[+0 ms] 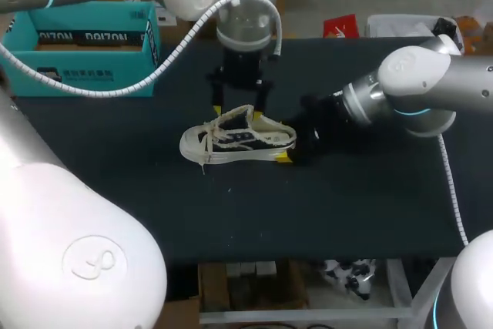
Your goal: Open the shoe tongue, take the insole out of the shoe, put the insole back into the shoe, and pack the shoe into the shoebox
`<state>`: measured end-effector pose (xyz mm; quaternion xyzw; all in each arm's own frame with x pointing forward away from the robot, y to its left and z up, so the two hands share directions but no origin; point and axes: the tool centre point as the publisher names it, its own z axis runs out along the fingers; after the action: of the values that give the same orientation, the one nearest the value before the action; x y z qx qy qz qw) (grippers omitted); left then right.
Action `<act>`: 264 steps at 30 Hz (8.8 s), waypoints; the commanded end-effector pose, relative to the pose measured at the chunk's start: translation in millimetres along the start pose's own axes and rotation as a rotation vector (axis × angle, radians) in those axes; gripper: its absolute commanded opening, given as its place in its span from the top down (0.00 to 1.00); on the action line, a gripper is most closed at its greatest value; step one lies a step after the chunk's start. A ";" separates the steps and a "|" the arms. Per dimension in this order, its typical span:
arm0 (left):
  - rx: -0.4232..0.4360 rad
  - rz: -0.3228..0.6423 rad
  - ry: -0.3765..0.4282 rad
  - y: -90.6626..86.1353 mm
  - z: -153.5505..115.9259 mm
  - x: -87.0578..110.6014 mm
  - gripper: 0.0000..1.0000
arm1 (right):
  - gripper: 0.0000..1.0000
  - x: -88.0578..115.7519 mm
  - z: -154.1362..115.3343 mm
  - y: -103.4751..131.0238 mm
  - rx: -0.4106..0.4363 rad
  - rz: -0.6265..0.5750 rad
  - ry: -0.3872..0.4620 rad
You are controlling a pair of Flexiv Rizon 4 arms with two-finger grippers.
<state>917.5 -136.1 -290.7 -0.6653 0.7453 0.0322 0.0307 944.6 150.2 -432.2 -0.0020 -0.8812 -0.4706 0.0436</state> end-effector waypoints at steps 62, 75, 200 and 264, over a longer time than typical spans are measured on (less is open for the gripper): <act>-0.021 0.024 0.457 -6.1 52.1 -84.5 1.00 | 1.00 -2.8 8.2 -5.6 -0.003 0.000 0.003; 0.008 0.200 0.461 5.3 25.6 -71.5 0.59 | 1.00 -2.8 8.2 -5.6 -0.003 0.000 0.003; 0.147 1.413 -0.012 -3.3 160.0 21.3 0.68 | 1.00 -2.8 8.2 -5.6 -0.003 0.000 0.003; 0.542 1.440 0.132 -25.0 44.5 19.3 1.00 | 1.00 -2.8 8.2 -5.6 -0.003 0.000 0.003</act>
<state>949.4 -160.7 -351.4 0.0120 0.9776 -0.1731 0.1194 946.2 151.3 -432.8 -0.0016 -0.8810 -0.4712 0.0438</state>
